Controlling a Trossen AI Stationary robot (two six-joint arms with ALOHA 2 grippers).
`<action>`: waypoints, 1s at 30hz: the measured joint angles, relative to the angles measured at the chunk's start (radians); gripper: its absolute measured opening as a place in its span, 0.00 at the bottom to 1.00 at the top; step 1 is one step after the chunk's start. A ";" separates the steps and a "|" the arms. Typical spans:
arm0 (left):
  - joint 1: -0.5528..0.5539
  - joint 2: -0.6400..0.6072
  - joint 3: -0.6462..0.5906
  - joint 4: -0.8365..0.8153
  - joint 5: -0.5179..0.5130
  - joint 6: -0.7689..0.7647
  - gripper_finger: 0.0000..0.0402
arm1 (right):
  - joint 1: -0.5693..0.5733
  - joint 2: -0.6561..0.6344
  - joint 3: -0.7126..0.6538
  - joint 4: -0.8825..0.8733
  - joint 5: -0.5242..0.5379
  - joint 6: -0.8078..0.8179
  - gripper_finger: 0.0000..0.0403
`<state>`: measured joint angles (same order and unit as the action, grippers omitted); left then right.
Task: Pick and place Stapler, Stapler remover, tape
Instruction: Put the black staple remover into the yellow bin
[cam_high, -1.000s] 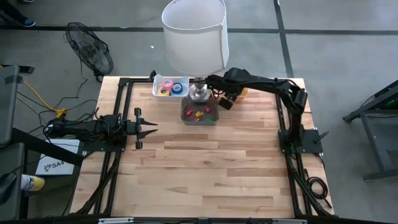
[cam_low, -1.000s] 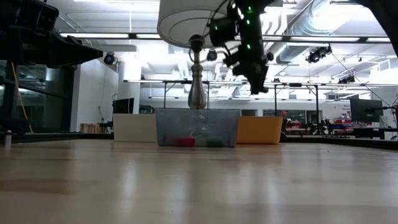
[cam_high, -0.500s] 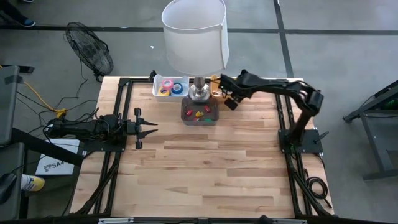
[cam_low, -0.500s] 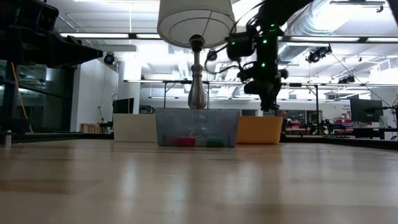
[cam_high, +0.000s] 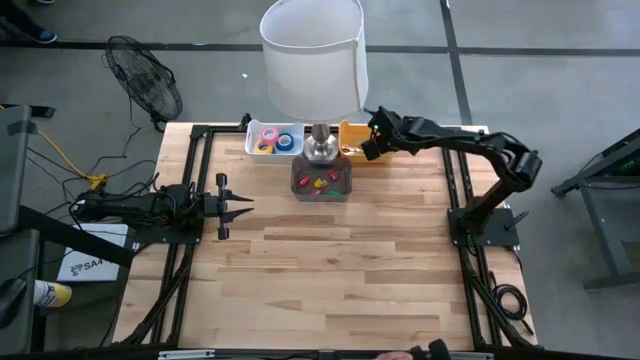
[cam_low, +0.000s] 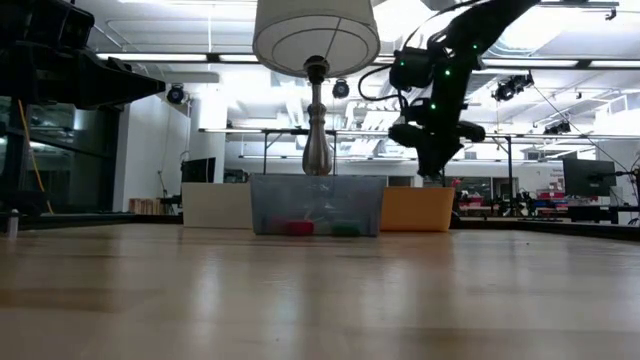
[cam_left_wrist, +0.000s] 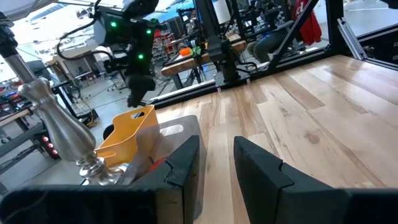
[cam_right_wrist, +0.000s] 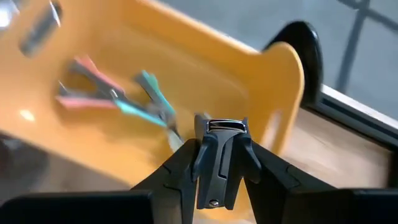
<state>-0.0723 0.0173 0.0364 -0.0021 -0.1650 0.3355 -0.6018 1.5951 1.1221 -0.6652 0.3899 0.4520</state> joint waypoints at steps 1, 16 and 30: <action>0.000 0.000 0.000 0.000 0.000 0.000 0.24 | -0.007 0.003 0.000 0.023 -0.013 0.009 0.26; 0.000 0.000 0.000 0.000 0.000 0.000 0.24 | -0.048 0.116 0.001 0.216 -0.156 0.135 0.27; 0.000 0.000 0.000 0.000 0.000 0.000 0.24 | -0.073 0.122 0.001 0.229 -0.154 0.151 0.54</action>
<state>-0.0723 0.0170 0.0364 -0.0021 -0.1650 0.3355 -0.6746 1.7168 1.1233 -0.4363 0.2355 0.6025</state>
